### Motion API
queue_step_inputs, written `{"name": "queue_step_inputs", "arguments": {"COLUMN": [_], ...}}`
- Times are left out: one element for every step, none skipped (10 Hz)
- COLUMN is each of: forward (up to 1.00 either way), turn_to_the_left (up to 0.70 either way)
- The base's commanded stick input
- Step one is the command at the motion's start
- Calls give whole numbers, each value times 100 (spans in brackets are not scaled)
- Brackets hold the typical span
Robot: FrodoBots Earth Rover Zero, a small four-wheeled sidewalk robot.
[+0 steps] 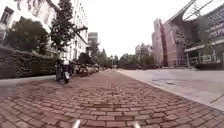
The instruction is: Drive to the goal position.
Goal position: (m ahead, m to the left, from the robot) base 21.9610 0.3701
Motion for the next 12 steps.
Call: {"name": "queue_step_inputs", "arguments": {"forward": [70, 70, 70, 70, 70, 70, 70, 70, 70, 70, 70, 70], "turn_to_the_left": [-4, 0, -6, -5, -1, 0, -7, -4, 0, 0, 0, -3]}}
